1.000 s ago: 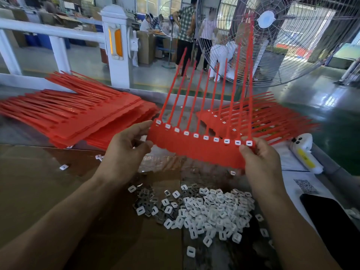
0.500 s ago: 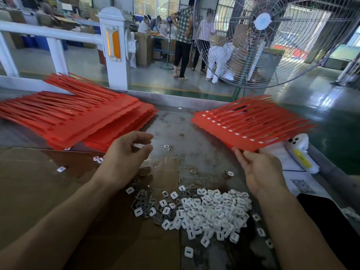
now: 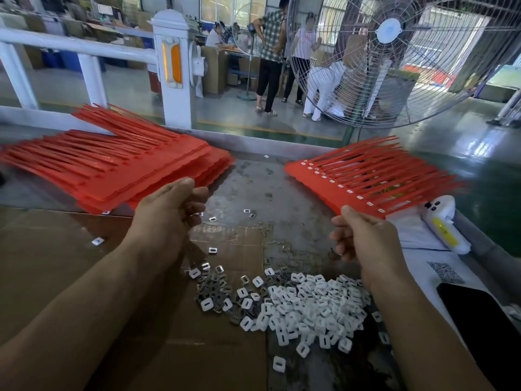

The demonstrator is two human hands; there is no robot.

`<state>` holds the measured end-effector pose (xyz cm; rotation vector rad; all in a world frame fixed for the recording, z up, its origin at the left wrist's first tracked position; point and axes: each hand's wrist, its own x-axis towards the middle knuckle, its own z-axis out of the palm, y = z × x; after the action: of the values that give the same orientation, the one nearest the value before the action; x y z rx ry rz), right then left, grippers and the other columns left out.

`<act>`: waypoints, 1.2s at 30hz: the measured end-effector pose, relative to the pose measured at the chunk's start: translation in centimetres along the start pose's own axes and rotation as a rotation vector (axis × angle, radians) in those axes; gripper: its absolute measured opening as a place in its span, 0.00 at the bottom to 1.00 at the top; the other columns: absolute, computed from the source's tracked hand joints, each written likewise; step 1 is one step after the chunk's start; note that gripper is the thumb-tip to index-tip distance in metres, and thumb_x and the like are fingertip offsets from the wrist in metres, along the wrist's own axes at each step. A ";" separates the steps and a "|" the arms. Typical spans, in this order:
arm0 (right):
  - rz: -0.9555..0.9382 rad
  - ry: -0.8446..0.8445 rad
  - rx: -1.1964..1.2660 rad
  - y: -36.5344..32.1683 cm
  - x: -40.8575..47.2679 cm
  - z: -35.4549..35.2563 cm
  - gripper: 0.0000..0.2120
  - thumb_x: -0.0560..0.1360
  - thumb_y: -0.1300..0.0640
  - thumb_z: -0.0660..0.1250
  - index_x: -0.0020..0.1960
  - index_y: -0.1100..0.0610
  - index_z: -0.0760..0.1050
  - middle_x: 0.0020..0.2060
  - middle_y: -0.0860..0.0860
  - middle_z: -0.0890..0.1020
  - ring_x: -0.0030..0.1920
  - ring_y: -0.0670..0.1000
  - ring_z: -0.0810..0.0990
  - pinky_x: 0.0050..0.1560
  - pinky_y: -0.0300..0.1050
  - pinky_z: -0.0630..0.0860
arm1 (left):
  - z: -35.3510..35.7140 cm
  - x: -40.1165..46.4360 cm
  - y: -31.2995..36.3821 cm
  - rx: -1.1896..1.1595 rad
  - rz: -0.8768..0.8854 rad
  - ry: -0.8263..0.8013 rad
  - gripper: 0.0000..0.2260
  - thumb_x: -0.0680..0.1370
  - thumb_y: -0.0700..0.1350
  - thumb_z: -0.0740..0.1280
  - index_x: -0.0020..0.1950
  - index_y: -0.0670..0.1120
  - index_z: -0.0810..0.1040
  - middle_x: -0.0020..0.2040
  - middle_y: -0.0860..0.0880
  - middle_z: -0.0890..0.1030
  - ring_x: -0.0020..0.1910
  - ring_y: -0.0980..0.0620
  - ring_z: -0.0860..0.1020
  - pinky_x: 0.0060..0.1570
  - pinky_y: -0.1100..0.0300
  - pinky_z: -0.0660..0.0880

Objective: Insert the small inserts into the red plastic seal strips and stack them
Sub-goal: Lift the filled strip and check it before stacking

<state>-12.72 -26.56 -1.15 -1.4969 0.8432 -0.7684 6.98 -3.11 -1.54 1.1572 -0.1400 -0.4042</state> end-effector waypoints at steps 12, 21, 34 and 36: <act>-0.090 -0.101 -0.141 -0.3 -1.3 0.5 0.15 0.84 0.51 0.66 0.45 0.60 0.83 0.30 0.54 0.84 0.24 0.49 0.75 0.22 0.39 0.70 | -1.4 1.2 2.7 -0.630 -0.206 0.146 0.16 0.87 0.51 0.55 0.47 0.42 0.71 0.42 0.46 0.87 0.25 0.54 0.78 0.27 0.68 0.73; -0.133 -0.253 -0.298 -0.5 -1.9 1.1 0.11 0.83 0.53 0.66 0.46 0.56 0.83 0.33 0.52 0.85 0.26 0.47 0.77 0.24 0.39 0.71 | 1.5 -1.6 1.4 -0.227 -0.008 0.044 0.13 0.85 0.48 0.57 0.55 0.44 0.79 0.41 0.44 0.86 0.29 0.53 0.77 0.29 0.64 0.75; -0.166 -0.291 -0.356 -0.7 -2.2 1.2 0.11 0.83 0.53 0.66 0.46 0.55 0.83 0.35 0.52 0.86 0.26 0.46 0.77 0.26 0.39 0.73 | 3.3 -3.8 -0.5 -0.037 -0.008 -0.051 0.24 0.85 0.56 0.54 0.53 0.44 0.85 0.53 0.42 0.86 0.35 0.50 0.79 0.33 0.58 0.73; -0.188 -0.308 -0.299 -0.9 -2.3 1.2 0.09 0.83 0.54 0.67 0.47 0.55 0.83 0.36 0.53 0.86 0.28 0.47 0.78 0.27 0.41 0.73 | 3.3 -5.1 -0.8 0.235 0.086 -0.216 0.28 0.82 0.64 0.50 0.52 0.51 0.87 0.48 0.44 0.86 0.39 0.50 0.78 0.37 0.53 0.70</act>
<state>-12.86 -23.93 -0.33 -1.9244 0.6079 -0.5414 1.04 -4.30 -0.38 1.3311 -0.4335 -0.4442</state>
